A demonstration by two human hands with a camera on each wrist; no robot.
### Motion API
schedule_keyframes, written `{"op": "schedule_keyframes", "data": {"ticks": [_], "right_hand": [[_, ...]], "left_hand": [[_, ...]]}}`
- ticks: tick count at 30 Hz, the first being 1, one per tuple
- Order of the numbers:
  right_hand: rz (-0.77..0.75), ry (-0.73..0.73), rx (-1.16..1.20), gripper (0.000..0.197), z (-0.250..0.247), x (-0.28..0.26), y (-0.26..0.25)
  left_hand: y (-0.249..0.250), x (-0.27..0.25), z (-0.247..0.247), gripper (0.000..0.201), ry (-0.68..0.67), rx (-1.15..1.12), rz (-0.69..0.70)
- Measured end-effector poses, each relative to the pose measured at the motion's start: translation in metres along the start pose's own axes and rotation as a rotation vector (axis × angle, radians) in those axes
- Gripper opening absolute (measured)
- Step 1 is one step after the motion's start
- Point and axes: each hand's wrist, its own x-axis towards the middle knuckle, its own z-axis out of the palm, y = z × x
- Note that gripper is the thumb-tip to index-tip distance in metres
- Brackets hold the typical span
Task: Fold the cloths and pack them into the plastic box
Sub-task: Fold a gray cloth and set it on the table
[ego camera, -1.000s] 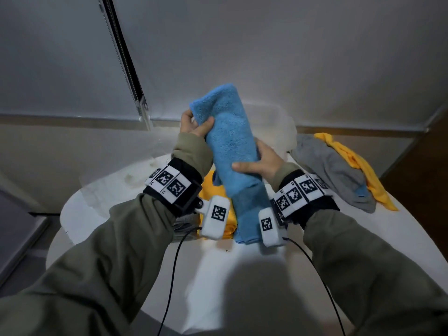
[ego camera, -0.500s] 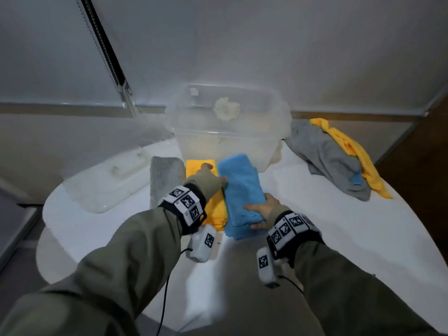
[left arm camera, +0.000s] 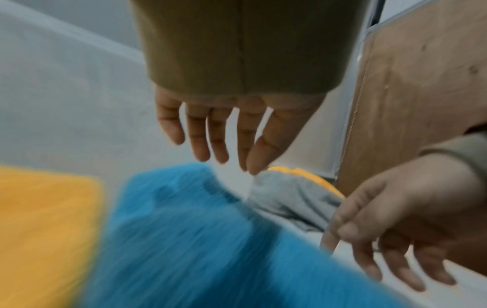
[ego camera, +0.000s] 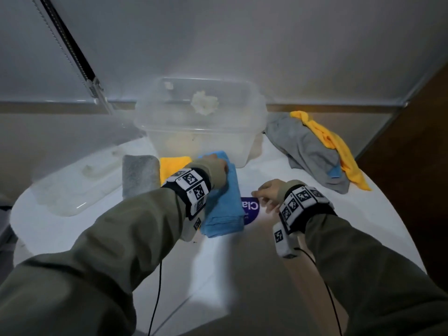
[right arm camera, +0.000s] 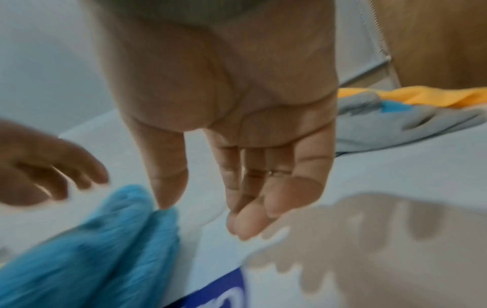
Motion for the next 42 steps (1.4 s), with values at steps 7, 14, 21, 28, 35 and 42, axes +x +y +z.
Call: {"op": "schedule_keyframes", "data": {"ticks": [7, 14, 21, 28, 35, 42], "right_hand": [[0.023, 0.382, -0.275, 0.04, -0.105, 0.025, 0.057], [-0.006, 0.232, -0.571, 0.041, -0.141, 0.042, 0.087], [-0.221, 0.226, -0.289, 0.033, -0.137, 0.056, 0.113], [-0.335, 0.333, 0.318, 0.014, -0.148, 0.048, 0.111], [-0.146, 0.413, -0.141, 0.072, -0.126, 0.048, 0.121], [-0.184, 0.502, -0.206, 0.063, -0.107, 0.028, 0.111]], "left_hand": [[0.097, 0.047, -0.029, 0.034, 0.099, -0.287, 0.127], [0.183, 0.117, -0.008, 0.067, -0.121, -0.343, 0.115], [0.216, 0.154, 0.021, 0.066, -0.167, -0.835, -0.057], [0.219, 0.14, 0.019, 0.033, 0.371, -1.693, -0.309], [0.181, 0.099, -0.019, 0.034, 0.691, -1.732, -0.168], [0.151, 0.028, -0.057, 0.023, 0.614, -1.667, 0.107]]}}
